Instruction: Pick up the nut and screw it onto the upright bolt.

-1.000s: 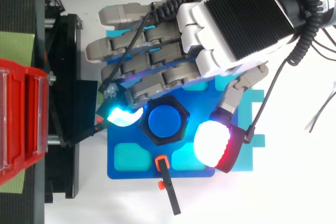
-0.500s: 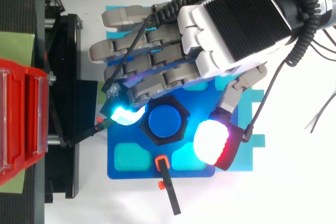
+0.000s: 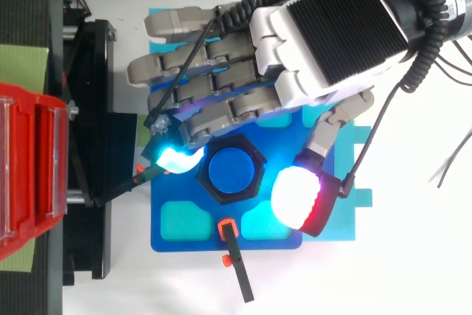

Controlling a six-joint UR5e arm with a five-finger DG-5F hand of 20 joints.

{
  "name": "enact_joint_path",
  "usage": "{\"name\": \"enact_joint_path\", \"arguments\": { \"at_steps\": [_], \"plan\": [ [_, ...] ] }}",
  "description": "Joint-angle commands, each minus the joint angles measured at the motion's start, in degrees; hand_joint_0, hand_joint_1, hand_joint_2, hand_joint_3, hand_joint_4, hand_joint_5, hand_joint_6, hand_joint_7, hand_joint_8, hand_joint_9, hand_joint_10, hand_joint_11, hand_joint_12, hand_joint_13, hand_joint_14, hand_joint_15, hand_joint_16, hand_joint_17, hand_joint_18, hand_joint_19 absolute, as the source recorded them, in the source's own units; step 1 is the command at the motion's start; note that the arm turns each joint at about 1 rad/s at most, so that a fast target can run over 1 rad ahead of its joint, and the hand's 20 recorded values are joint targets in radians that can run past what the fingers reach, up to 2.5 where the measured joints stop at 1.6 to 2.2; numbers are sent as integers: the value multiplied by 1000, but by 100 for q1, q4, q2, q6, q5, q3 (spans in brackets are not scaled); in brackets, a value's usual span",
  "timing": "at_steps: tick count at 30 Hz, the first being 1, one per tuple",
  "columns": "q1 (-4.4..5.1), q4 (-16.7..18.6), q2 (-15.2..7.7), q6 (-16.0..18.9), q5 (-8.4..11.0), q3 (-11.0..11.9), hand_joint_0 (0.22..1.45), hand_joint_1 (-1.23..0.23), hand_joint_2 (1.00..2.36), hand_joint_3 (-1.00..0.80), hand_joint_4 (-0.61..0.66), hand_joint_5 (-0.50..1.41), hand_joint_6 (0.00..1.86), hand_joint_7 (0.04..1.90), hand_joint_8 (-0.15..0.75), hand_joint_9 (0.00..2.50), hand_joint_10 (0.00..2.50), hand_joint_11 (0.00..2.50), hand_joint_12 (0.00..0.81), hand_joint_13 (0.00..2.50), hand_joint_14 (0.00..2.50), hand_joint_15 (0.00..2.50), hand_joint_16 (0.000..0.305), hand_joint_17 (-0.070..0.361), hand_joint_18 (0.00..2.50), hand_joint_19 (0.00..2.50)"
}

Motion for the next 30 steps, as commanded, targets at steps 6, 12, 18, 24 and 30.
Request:
{"name": "enact_joint_path", "arguments": {
  "at_steps": [6,12,18,24,30],
  "plan": [
    [-4,166,-2,-2,-1,-133,418,-15,1000,-500,250,-150,503,794,262,396,0,0,367,119,0,0,52,117,0,0],
    [-4,201,-2,7,-1,-133,421,-15,1000,-500,260,-141,503,858,266,409,0,0,363,127,0,0,51,115,0,0],
    [-22,166,6,-2,-10,-142,424,-20,1000,-500,273,-132,503,917,269,420,0,0,361,137,0,0,50,112,0,0],
    [-39,131,-2,-2,-19,-142,430,-26,1000,-500,292,-122,503,980,275,445,0,0,359,157,0,0,49,110,0,0],
    [-66,122,-2,-72,-27,-142,436,-36,1000,-500,285,-111,503,1026,277,460,0,0,358,169,0,0,48,108,0,0]
  ]
}}
